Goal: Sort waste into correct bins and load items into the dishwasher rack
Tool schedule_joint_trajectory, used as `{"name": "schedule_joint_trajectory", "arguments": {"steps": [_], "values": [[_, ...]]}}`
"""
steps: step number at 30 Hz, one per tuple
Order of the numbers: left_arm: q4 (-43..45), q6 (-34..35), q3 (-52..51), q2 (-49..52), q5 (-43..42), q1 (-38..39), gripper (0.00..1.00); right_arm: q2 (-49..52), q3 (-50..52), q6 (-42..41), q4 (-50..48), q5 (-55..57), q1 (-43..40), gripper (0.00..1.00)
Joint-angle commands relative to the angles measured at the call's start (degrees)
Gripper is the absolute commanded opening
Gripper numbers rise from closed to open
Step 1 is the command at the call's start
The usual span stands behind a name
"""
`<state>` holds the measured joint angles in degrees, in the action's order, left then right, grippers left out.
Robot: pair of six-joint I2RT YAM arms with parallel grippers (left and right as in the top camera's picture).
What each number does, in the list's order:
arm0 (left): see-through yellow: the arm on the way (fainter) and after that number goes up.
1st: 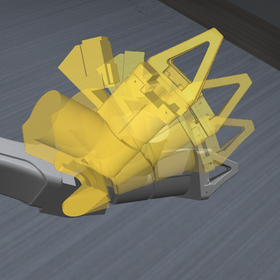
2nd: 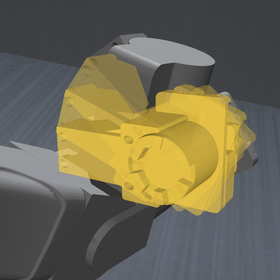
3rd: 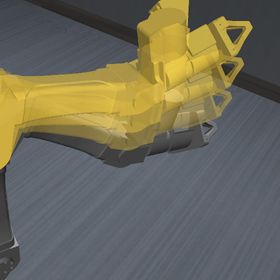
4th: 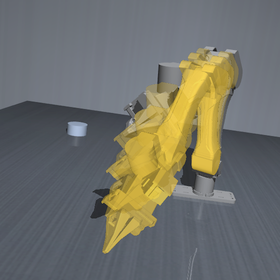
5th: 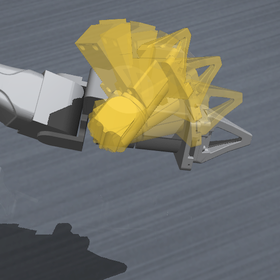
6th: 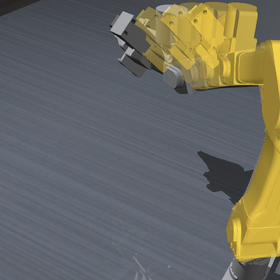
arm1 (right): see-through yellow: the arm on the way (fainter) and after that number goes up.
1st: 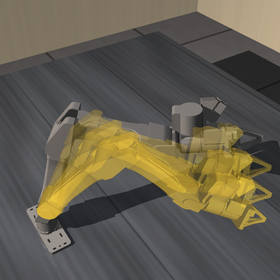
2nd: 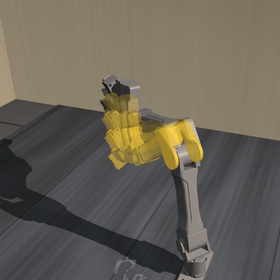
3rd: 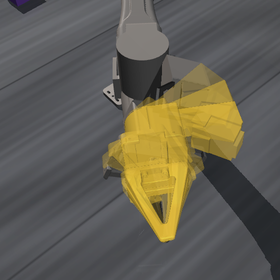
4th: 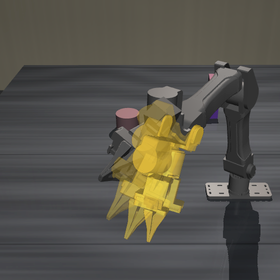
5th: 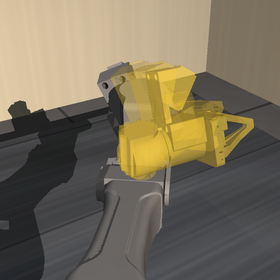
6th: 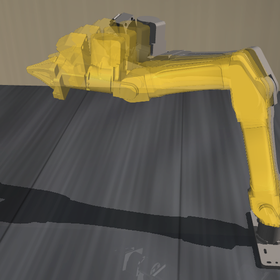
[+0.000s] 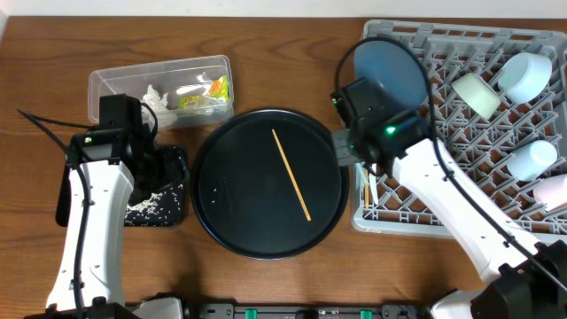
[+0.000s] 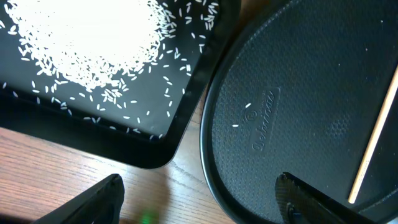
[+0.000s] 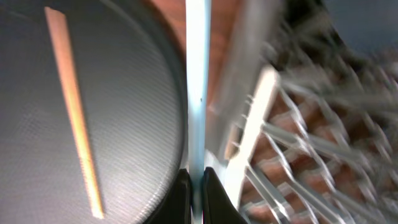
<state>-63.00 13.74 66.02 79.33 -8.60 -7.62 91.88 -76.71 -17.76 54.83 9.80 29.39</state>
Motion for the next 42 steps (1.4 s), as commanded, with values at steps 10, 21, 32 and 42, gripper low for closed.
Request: {"name": "schedule_joint_trajectory", "arguments": {"steps": [10,21,32,42], "values": [[-0.20,0.55,-0.17,-0.46,0.48,-0.20,0.79,0.11,5.64,-9.66,-0.96,5.60,-4.98,0.01],[-0.20,0.55,-0.17,-0.46,0.48,-0.20,0.79,-0.07,9.18,-7.15,-8.00,4.72,-4.87,0.24],[-0.15,0.55,-0.17,-0.46,0.46,-0.20,0.79,-2.03,1.42,6.54,-11.21,-6.14,1.64,0.41],[-0.20,0.57,-0.17,-0.46,0.46,-0.20,0.79,8.28,1.44,4.96,-13.92,-8.22,10.32,0.43]]}}
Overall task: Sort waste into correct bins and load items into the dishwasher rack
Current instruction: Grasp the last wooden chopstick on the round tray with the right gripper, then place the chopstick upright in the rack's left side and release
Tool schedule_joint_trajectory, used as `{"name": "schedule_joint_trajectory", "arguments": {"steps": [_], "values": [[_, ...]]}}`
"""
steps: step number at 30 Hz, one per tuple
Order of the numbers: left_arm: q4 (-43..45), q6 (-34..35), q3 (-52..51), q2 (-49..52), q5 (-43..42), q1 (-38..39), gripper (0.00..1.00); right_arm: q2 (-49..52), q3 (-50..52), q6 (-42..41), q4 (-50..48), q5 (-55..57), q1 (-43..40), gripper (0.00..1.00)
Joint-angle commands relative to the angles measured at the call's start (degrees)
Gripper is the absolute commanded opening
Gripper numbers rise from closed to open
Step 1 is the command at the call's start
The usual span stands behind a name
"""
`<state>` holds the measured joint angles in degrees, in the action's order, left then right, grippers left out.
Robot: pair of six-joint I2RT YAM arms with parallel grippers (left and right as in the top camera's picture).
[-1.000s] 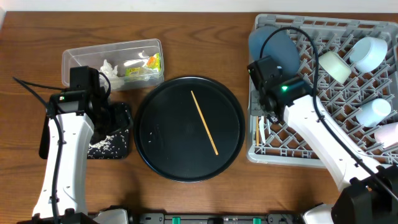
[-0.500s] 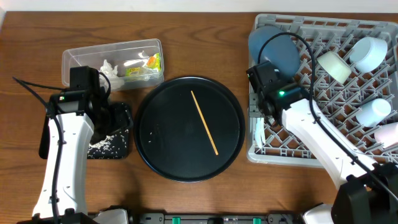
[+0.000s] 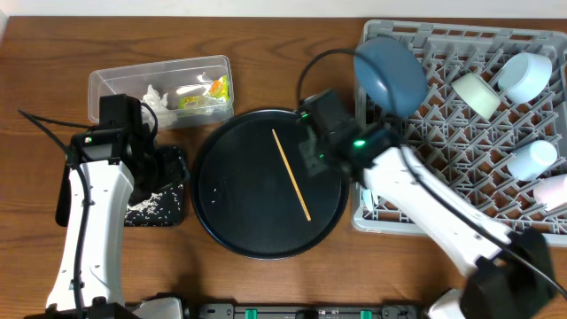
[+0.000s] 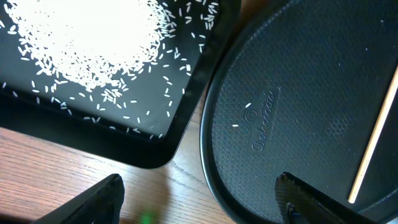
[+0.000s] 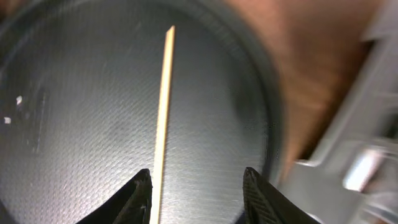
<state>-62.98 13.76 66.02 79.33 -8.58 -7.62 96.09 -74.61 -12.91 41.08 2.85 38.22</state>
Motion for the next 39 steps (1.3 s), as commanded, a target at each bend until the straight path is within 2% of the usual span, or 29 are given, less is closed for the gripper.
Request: {"name": "schedule_joint_trajectory", "arguments": {"steps": [1,6,13,17,20,22,27,39], "values": [[-0.22,0.52,-0.17,-0.46,0.44,-0.20,0.79,5.60,-0.66,0.09,-0.44,-1.57,2.03,0.43],[-0.22,0.52,-0.17,-0.46,0.44,-0.20,0.79,12.00,-0.66,0.09,-2.03,-2.89,4.50,0.42],[-0.22,0.52,-0.17,-0.46,0.44,-0.20,0.79,18.95,-0.66,-1.66,-4.33,-2.69,6.54,0.35],[-0.20,0.52,-0.17,-0.46,0.44,-0.20,0.79,21.20,-0.66,-1.90,-4.22,-2.71,6.67,0.23],[-0.22,0.52,-0.17,-0.46,0.44,-0.20,0.79,21.40,-0.66,-1.86,-3.80,-2.69,6.58,0.01],[-0.22,0.52,-0.17,-0.46,0.44,-0.20,0.79,20.98,-0.76,-1.88,-3.78,-2.69,6.73,0.01],[-0.22,0.52,-0.17,-0.46,0.44,-0.20,0.79,16.52,-1.68,-1.90,-2.16,-0.68,6.01,0.01],[-0.22,0.52,-0.17,-0.46,0.44,-0.20,0.79,-5.07,-2.97,-5.95,3.72,9.16,-1.49,0.01]]}}
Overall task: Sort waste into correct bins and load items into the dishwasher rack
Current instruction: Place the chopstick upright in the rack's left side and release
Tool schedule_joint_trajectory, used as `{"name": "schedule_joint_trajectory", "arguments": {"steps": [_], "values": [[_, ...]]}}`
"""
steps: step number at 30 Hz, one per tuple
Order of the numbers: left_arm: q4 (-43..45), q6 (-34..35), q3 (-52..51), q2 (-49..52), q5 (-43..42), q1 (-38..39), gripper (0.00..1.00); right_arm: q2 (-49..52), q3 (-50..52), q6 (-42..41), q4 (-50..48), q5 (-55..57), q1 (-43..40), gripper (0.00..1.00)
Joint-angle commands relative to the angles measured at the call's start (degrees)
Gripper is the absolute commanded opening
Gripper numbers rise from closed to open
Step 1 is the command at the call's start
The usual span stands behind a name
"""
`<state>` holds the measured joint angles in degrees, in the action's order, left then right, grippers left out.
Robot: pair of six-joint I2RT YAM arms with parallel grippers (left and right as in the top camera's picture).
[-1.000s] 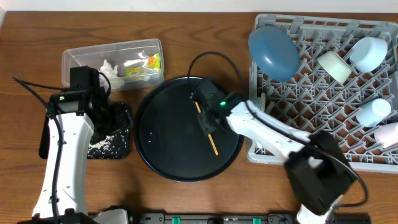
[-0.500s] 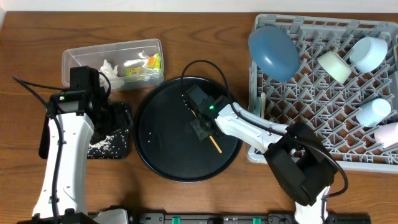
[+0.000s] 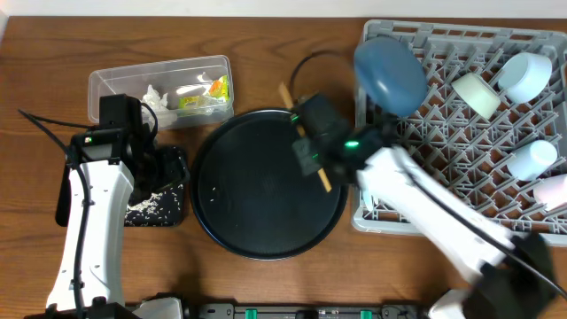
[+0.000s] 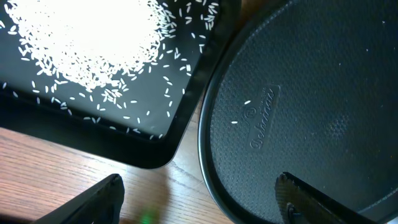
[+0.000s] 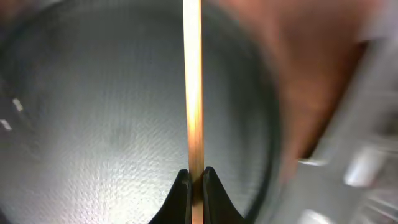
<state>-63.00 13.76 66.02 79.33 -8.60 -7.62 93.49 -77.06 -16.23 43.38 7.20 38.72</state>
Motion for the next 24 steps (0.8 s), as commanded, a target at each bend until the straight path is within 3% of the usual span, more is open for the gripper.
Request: {"name": "schedule_joint_trajectory", "arguments": {"steps": [1,10,24], "values": [[-0.20,0.52,-0.17,-0.46,0.46,-0.20,0.79,-3.17,-0.52,-2.64,2.69,5.70,-2.99,0.01],[-0.17,0.52,-0.17,-0.46,0.46,-0.20,0.79,-2.21,1.51,-11.63,12.39,9.97,-12.31,0.01],[-0.17,0.52,-0.17,-0.46,0.46,-0.20,0.79,-1.11,9.73,-13.33,7.15,7.28,-14.67,0.01]]}}
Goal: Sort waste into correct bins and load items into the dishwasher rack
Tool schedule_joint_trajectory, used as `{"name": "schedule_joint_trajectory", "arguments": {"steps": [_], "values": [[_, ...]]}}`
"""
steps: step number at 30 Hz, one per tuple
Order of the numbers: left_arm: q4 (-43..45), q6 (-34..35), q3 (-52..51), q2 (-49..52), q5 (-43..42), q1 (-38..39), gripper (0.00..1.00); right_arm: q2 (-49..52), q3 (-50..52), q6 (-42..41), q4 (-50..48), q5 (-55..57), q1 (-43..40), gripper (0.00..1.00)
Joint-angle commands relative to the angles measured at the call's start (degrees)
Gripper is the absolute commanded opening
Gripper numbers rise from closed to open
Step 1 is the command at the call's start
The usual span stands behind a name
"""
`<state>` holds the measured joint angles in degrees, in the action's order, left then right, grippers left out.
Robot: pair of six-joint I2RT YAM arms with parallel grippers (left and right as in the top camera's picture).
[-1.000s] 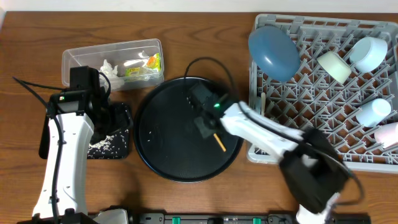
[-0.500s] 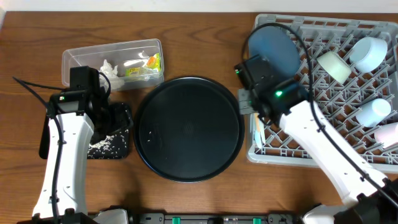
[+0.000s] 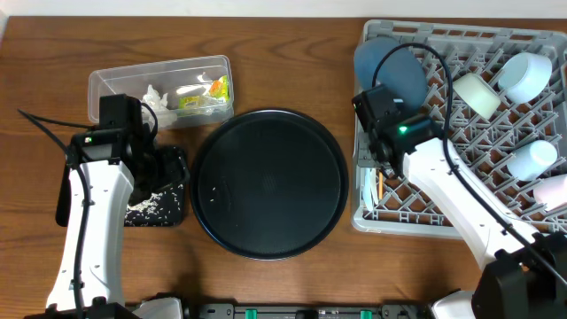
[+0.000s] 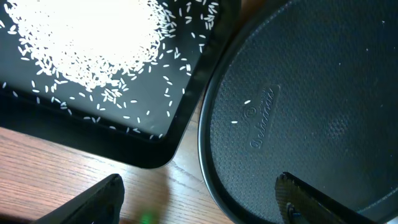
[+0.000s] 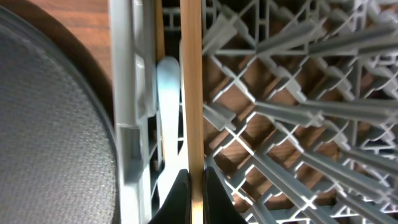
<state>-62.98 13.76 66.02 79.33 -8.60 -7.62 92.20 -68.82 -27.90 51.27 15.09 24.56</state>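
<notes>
My right gripper (image 5: 191,178) is shut on a wooden chopstick (image 5: 191,81), held lengthwise over the left edge of the grey dishwasher rack (image 3: 416,228). Right beside it, a light-blue utensil (image 5: 166,106) lies in the rack's narrow side slot. The round black plate (image 3: 270,182) in the middle of the table carries only a few rice grains. My left gripper (image 4: 199,205) is open and low, over the gap between the plate's rim (image 4: 208,155) and the black tray of rice (image 4: 93,56). Nothing is between its fingers.
A clear bin (image 3: 164,89) holding wrappers and tissue sits at the back left. In the rack are a blue plate (image 3: 390,75) standing on edge and several white cups (image 3: 527,75). Bare wooden table (image 3: 292,53) lies behind the round plate.
My right gripper, still shut on the chopstick, was above the round plate's right side and is now over the rack's left edge. The left arm has not moved.
First my right gripper was shut on a light-blue utensil at the rack's left edge while the chopstick lay on the round plate. Then it was open over the chopstick. Then it held the chopstick above the plate, and now over the rack.
</notes>
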Motion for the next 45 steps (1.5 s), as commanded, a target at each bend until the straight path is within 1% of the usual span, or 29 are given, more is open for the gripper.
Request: {"name": "schedule_joint_trajectory", "arguments": {"steps": [1,2,3,5,6,11,14,17,19,24,25,27,32,35,37,38,39,40,43,45], "values": [[-0.22,0.52,-0.17,-0.46,0.46,-0.20,0.79,0.17,1.77,-1.62,-1.27,-0.72,-0.50,0.03],[-0.22,0.52,-0.17,-0.46,0.46,-0.20,0.79,0.17,1.77,-1.62,-1.49,-0.72,-0.50,0.06],[-0.20,0.55,-0.17,-0.46,0.46,-0.20,0.79,0.17,1.77,-1.31,-2.03,-0.72,-0.50,0.12],[-0.20,0.52,-0.17,-0.46,0.26,-0.20,0.79,0.17,1.75,0.11,-3.45,-0.81,-0.48,0.29],[-0.20,0.55,-0.17,-0.46,0.11,-0.20,0.79,0.17,1.75,0.66,-3.93,-1.01,-0.48,0.33],[-0.17,0.46,-0.15,-0.46,0.11,-0.17,0.79,-0.57,0.57,2.25,-3.56,-2.51,-0.52,0.31],[-0.13,-1.20,0.74,-0.48,0.11,-0.07,0.79,-2.97,-0.20,2.27,-3.93,-3.87,-1.05,0.32],[-0.15,-2.54,2.86,-0.48,0.13,1.18,0.79,-6.43,-0.52,2.29,-5.25,-4.20,-2.27,0.45],[-0.15,-3.54,4.48,-0.46,0.15,2.73,0.80,-8.46,-0.52,2.84,-6.60,-4.39,-3.56,0.48],[0.33,-4.33,8.90,0.13,2.49,8.26,0.80,-10.25,-0.61,14.12,-13.03,-12.76,-8.52,0.49],[-0.04,-4.35,9.73,0.50,3.78,9.16,0.97,-10.23,-0.85,15.26,-13.16,-13.75,-10.03,0.50],[-1.25,-4.74,10.58,0.87,5.07,10.12,1.00,-10.25,-0.98,15.32,-12.22,-14.43,-12.26,0.53],[-10.01,-4.72,10.56,0.83,5.25,10.16,0.98,-11.76,-1.66,15.06,-3.21,-16.13,-16.06,0.60],[-13.11,-4.72,9.55,-0.09,5.29,10.16,0.98,-13.97,-1.64,12.87,1.73,-13.51,-16.96,0.65],[-13.03,-4.70,8.26,-1.92,5.29,10.16,0.98,-15.67,-1.60,10.51,4.59,-11.34,-17.16,0.70],[-12.57,-4.68,7.19,-3.61,5.29,10.16,0.98,-16.63,-1.53,9.70,5.88,-10.86,-17.14,0.76],[-11.98,-4.66,6.08,-5.40,5.29,10.16,0.98,-17.57,-1.36,9.68,6.93,-10.84,-17.05,0.84],[-11.04,-4.44,4.61,-7.87,5.29,10.16,0.98,-18.53,-1.03,9.68,7.65,-10.88,-16.98,0.99],[-7.04,-3.89,-0.94,-17.25,5.46,10.16,0.98,-23.32,1.88,9.66,8.59,-11.02,-16.98,0.99],[-4.17,-2.84,-5.27,-25.03,5.90,10.16,0.98,-27.89,5.49,9.66,6.23,-11.02,-16.98,0.99]]}}
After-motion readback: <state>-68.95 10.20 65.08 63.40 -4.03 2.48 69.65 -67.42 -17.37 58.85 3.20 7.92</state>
